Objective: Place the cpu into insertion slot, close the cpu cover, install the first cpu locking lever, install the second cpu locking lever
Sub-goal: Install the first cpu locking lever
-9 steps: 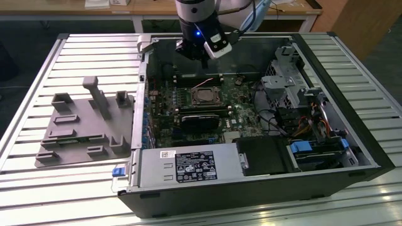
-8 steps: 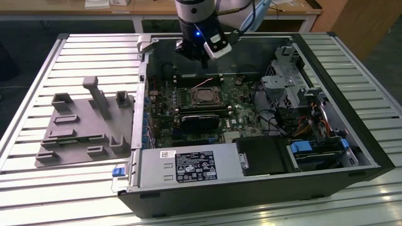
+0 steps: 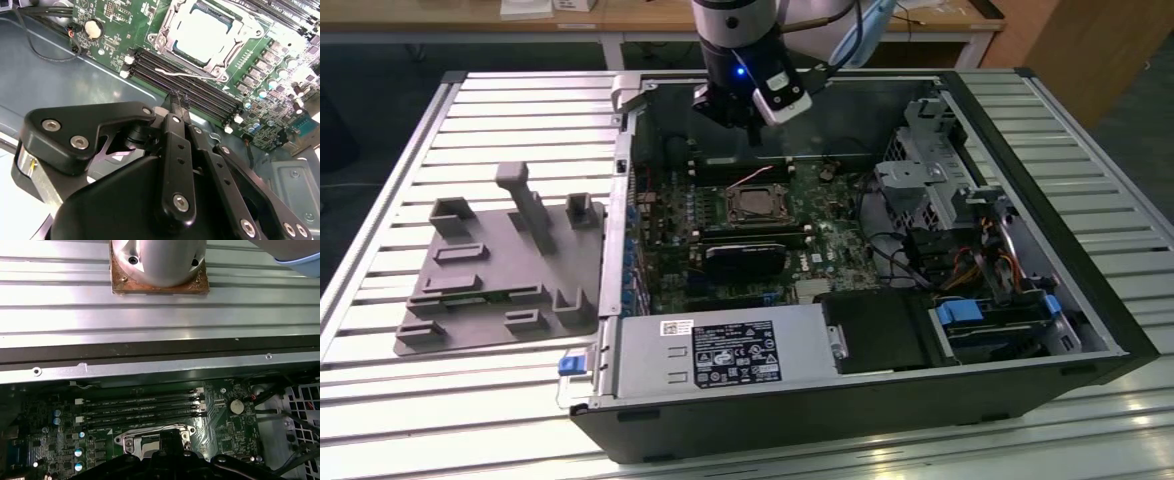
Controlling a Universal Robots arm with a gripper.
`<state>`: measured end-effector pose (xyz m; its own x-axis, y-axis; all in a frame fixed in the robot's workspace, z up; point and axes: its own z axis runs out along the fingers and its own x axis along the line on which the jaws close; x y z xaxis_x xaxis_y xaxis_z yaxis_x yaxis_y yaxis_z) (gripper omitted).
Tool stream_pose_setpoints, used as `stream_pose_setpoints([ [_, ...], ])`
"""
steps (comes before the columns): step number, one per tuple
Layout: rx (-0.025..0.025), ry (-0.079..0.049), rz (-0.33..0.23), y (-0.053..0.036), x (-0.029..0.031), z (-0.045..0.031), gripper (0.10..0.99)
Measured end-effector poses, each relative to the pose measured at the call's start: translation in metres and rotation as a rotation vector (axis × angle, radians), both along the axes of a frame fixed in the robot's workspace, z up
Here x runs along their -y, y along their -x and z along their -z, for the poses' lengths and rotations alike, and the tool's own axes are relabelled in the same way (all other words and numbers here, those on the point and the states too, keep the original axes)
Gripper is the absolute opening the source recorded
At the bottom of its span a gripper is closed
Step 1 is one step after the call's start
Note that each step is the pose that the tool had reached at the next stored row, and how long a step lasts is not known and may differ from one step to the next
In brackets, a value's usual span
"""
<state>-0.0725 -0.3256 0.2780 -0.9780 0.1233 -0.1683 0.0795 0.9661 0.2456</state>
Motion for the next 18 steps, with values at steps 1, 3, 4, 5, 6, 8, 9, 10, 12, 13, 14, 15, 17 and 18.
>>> stream_pose_setpoints([
  [1, -0.0001, 0.001, 0.000, 0.0000, -0.0002, 0.0003, 0.102],
  [3, -0.0001, 0.002, 0.000, 0.0000, -0.0006, 0.0006, 0.102],
  [4, -0.0001, 0.002, 0.000, 0.0000, -0.0007, 0.0007, 0.102],
  [5, -0.0001, 0.002, 0.000, 0.0000, -0.0011, 0.0009, 0.102],
  [6, -0.0001, 0.002, 0.000, 0.0000, -0.0012, 0.0009, 0.102],
  [8, -0.0002, 0.002, 0.000, 0.0000, -0.0012, 0.0009, 0.102],
  [9, -0.0002, 0.002, 0.000, 0.0000, -0.0012, 0.0011, 0.102],
  [10, -0.0001, 0.002, 0.000, 0.0000, -0.0012, 0.0015, 0.102],
  [12, -0.0001, 0.002, 0.000, 0.0000, -0.0012, 0.0024, 0.102],
  [13, -0.0001, 0.002, 0.000, 0.0000, -0.0012, 0.0030, 0.102],
  [14, -0.0001, 0.002, 0.000, 0.0000, -0.0012, 0.0034, 0.102],
  [15, -0.0001, 0.002, 0.000, 0.0000, -0.0012, 0.0038, 0.102],
  [17, -0.0001, 0.002, 0.000, 0.0000, -0.0012, 0.0050, 0.102],
  [18, -0.0001, 0.002, 0.000, 0.0000, -0.0012, 0.0058, 0.102],
])
